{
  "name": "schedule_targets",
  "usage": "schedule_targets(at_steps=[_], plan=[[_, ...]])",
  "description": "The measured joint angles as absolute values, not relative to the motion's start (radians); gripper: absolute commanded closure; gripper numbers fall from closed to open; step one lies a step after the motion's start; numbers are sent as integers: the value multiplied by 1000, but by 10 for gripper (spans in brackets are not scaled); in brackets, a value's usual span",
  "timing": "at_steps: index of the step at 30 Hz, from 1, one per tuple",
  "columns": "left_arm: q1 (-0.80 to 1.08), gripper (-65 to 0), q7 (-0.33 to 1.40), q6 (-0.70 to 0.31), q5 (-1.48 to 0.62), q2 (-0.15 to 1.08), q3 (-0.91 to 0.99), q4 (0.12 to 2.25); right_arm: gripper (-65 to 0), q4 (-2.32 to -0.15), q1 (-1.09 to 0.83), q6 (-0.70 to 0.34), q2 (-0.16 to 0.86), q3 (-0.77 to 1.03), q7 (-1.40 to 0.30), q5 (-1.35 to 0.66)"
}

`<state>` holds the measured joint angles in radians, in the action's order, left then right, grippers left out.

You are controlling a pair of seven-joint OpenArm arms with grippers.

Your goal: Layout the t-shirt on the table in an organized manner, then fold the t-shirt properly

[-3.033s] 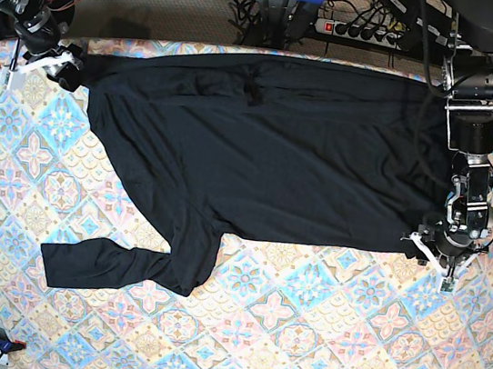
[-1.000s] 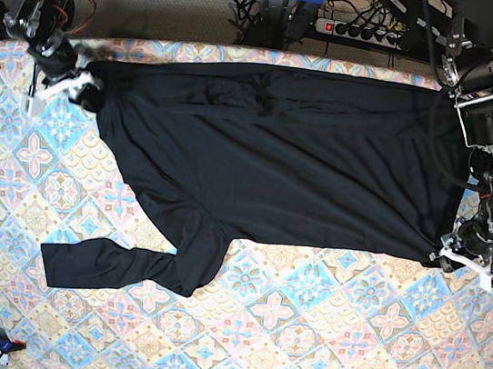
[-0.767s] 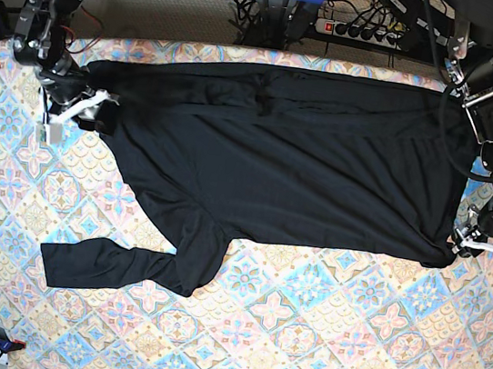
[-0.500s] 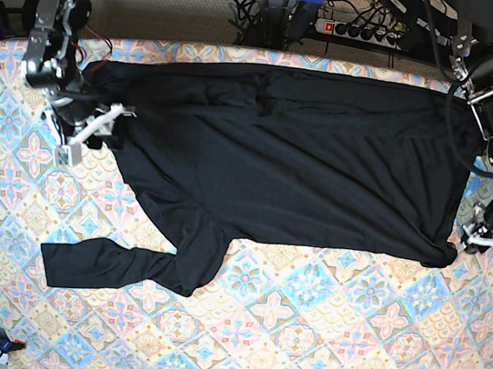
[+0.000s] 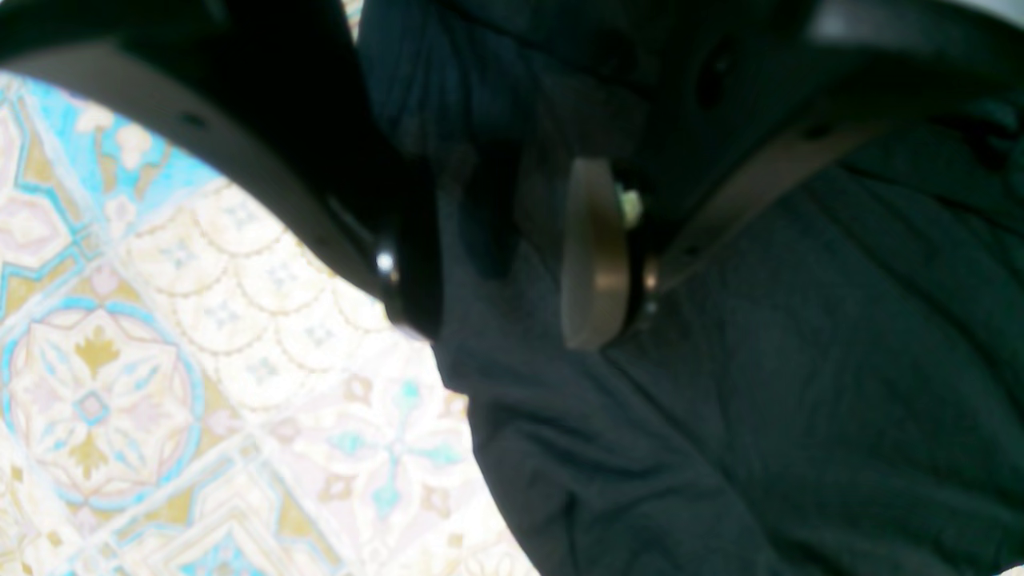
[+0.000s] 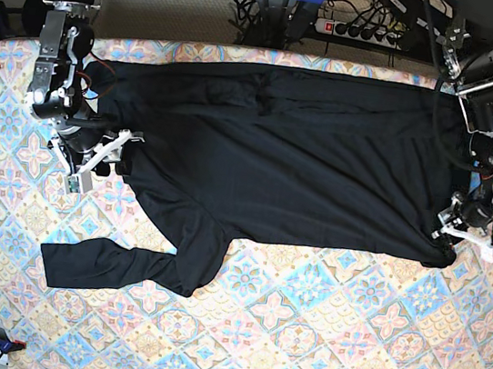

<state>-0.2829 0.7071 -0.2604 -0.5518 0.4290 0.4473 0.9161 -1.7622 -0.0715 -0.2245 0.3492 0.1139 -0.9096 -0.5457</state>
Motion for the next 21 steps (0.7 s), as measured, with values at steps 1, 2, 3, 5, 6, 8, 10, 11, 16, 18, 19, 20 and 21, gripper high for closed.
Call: schedule_targets(at_steps=[1,2,3,5,6,8,10,11,16,18,19,20,21], plan=[[-283,-284,703,-260,-553,423,448,916,-240,-1762,-72,-224,349,114,-910,-545],[-282,-284,696,-260,-554,418,449,918,-240,-1762,-71,-224,349,114,-910,-545],[-282,-284,689,-259,-553,415,450,918,-240,-1762,-71,-224,349,114,-910,-546],[-283,-283,688,-258,-550,413,450,918,-240,-1762,-72,-224,349,114,-910,-546],[-283,-282,688,-258,-550,410,450,918,-240,-1762,-72,-224,350,114,-910,-545],[-286,-281,675,-255,-549,398,450,919,-240,-1762,-71,-224,349,114,-909,-546],[-292,-281,675,-256,-550,385,450,920,-240,-1762,-72,-225,349,114,-910,-548],[-296,-281,682,-256,-549,382,448,920,-240,-1762,-72,-224,350,114,-910,-548],[-297,-280,683,-263,-555,360,447,924,-240,-1761,-72,-224,349,114,-910,-546],[-297,-280,689,-263,-558,361,447,925,-240,-1761,-72,-224,350,114,-910,-545],[-297,-280,689,-263,-558,361,447,925,-240,-1761,-72,-224,349,114,-910,-546],[-296,-280,689,-264,-558,363,447,925,-240,-1763,-72,-224,349,114,-910,-546],[-297,-280,691,-264,-557,363,447,925,-240,-1763,-72,-224,349,114,-910,-546]])
